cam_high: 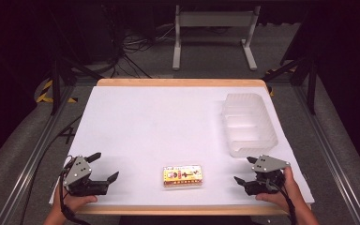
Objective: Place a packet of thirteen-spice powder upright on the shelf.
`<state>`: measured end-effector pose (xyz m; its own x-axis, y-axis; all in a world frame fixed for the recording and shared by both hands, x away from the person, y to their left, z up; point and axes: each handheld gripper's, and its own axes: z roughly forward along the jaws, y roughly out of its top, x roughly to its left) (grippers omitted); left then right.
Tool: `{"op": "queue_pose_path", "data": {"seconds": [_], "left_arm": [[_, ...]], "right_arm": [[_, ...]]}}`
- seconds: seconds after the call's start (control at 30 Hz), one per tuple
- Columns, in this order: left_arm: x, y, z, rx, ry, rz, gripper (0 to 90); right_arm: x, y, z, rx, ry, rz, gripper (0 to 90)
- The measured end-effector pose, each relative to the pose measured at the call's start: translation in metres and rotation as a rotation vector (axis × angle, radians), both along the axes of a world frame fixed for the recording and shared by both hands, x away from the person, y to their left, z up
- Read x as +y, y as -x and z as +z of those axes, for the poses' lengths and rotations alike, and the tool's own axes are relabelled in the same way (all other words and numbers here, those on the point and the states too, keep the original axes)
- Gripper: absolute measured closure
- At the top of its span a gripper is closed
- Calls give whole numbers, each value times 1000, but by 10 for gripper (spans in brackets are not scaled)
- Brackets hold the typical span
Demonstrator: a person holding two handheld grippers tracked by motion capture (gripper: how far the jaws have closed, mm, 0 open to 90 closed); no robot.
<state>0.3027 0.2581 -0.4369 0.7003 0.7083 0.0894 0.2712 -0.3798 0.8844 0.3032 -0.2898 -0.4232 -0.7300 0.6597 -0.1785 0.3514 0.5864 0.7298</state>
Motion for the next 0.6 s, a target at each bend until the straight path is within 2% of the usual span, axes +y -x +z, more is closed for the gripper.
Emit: {"op": "queue_pose_path", "data": {"seconds": [0.17,0.27,0.37,0.53,0.6], "left_arm": [[0,3,-1,7,-6,-8,93],[0,5,-3,11,-25,-11,94],[-1,6,-2,16,-11,-10,95],[-3,6,-4,25,-37,-11,100],[-3,6,-4,29,-35,-9,101]], "right_arm": [[15,1,6,4,1,67,213],[27,-1,12,2,9,113,233],[40,-8,20,3,3,156,255],[67,-21,34,3,11,239,265],[73,-24,36,1,24,249,264]]}}
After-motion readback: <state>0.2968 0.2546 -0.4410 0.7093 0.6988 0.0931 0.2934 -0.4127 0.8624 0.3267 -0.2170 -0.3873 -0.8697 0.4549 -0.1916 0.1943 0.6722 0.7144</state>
